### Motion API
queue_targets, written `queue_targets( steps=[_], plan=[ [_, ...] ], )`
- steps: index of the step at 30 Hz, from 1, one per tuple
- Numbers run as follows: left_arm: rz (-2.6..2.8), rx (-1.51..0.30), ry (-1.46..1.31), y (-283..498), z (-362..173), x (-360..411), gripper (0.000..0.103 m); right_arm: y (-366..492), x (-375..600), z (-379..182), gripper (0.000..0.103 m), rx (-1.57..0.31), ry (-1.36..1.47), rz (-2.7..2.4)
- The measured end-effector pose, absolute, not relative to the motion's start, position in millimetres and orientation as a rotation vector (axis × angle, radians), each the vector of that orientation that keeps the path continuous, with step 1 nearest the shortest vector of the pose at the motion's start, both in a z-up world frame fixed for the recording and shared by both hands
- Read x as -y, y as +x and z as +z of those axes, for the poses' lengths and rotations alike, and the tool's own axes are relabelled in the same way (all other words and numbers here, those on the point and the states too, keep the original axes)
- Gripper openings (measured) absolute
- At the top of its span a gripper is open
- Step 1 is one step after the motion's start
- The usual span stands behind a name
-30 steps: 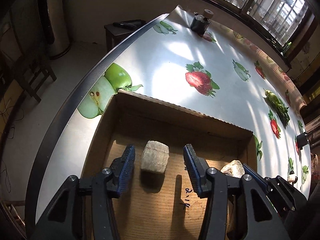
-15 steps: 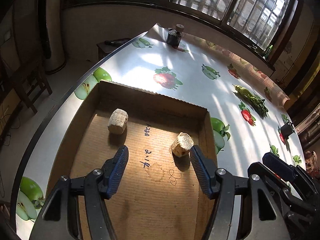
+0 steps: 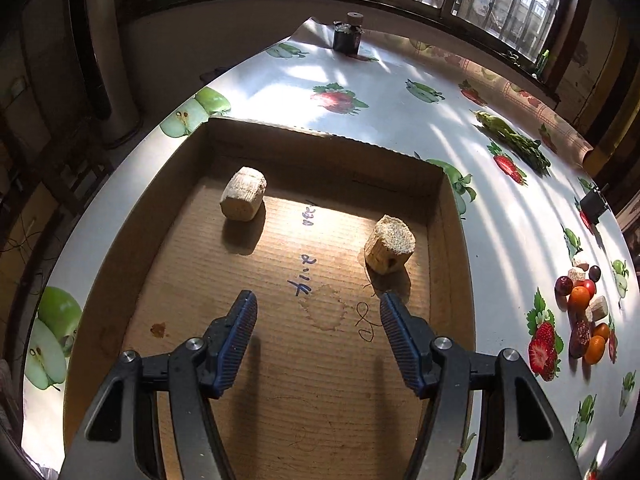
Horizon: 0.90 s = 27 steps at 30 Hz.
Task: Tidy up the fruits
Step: 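Withdraw both grippers from the box back toward the food pile, then grasp a red date with the left gripper while the right gripper grasps an orange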
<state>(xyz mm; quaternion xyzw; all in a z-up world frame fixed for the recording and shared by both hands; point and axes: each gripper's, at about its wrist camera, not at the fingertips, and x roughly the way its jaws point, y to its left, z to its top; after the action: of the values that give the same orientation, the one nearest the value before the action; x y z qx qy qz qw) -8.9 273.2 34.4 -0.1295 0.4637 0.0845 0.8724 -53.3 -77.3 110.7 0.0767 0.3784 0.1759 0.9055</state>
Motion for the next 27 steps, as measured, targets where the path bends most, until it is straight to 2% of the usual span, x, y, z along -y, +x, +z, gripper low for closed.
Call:
queue_targets(
  steps=[5, 11, 24, 27],
  plan=[
    [0.181, -0.873, -0.287, -32.2, 73.2, -271.2, 0.063, -67.1, 146.6, 105.5, 0.057, -0.773, 0.182, 0.231],
    [0.019, -0.807, -0.238, -45.0, 111.4, -202.9, 0.069, -63.3, 190.5, 86.8, 0.061, -0.794, 0.244, 0.161],
    [-0.247, -1.025, -0.193, -4.0, 31.7, -56.7, 0.069, -26.2, 202.4, 45.0, 0.061, -0.917, 0.325, 0.163],
    [-0.285, -1.010, -0.147, 0.7, 27.3, -35.2, 0.068, -15.0, 188.3, 40.1, 0.051, -0.928, 0.310, 0.194]
  ],
)
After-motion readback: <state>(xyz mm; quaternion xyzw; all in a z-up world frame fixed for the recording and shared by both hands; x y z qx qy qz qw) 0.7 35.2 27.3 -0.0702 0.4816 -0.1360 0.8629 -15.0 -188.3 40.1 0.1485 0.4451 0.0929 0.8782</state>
